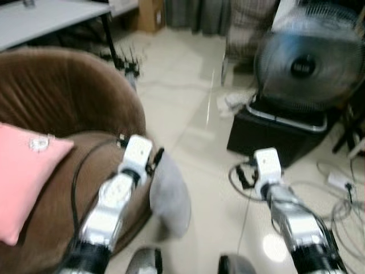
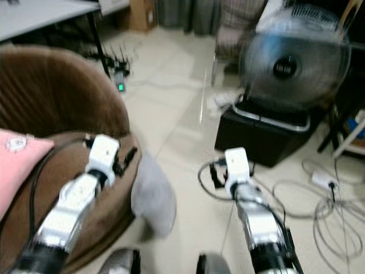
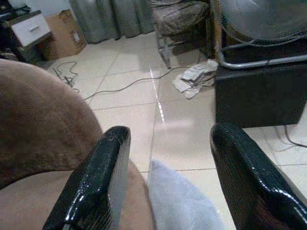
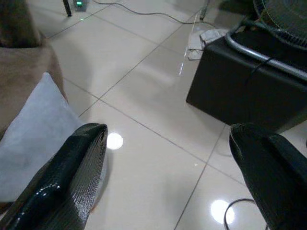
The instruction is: Move the pillow to the sofa from floor
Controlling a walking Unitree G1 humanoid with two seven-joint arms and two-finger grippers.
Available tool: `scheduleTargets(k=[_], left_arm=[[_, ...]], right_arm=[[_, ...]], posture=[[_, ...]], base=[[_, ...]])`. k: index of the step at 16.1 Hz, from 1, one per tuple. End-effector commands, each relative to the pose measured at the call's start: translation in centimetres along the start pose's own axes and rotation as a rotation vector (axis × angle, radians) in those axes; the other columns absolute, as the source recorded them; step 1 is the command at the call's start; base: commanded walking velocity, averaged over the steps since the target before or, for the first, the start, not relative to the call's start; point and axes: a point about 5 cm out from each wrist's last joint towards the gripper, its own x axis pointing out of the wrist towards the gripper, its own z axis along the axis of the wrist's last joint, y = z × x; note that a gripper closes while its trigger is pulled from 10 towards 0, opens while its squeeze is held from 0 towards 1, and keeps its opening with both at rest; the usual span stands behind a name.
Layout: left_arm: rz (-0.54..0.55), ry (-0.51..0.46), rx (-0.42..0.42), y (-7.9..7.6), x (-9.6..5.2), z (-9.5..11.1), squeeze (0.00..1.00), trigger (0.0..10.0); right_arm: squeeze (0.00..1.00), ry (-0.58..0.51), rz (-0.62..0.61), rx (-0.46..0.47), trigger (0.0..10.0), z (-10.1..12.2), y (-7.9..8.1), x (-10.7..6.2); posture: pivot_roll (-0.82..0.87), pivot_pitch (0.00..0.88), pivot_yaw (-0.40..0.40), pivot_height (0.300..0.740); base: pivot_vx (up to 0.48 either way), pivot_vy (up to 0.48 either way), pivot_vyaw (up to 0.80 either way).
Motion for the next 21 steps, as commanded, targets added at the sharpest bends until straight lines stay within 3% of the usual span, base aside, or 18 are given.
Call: scheduleTargets(k=[1, 9, 18, 21], left_arm=[[0.024, 0.012, 0.005, 0.62, -0.18, -0.18, 0.00, 10.0], [0.018, 0.012, 0.007, 0.55, 0.09, -0.07, 0.00, 10.0], [0.025, 0.014, 0.007, 0.48, 0.18, -0.13, 0.00, 10.0], [0.025, 0.014, 0.008, 0.49, 0.18, -0.14, 0.00, 10.0]], right_arm=[[0.00, -0.015, 0.020, 0.004, 10.0, 0.45, 0.66, 0.16], [0.00, -0.011, 0.013, 0.006, 10.0, 0.55, 0.48, 0.32], [0.00, -0.013, 0.016, -0.001, 10.0, 0.74, 0.37, 0.44], [0.00, -0.013, 0.016, -0.001, 10.0, 0.75, 0.38, 0.45]], posture=[[0.03, 0.000, 0.017, 0.655], [0.03, 0.000, 0.012, 0.651], [0.03, 0.000, 0.003, 0.567], [0.03, 0.000, 0.003, 0.567]], base=[[0.000, 0.000, 0.00], [0.000, 0.000, 0.00], [0.000, 0.000, 0.00], [0.000, 0.000, 0.00]])
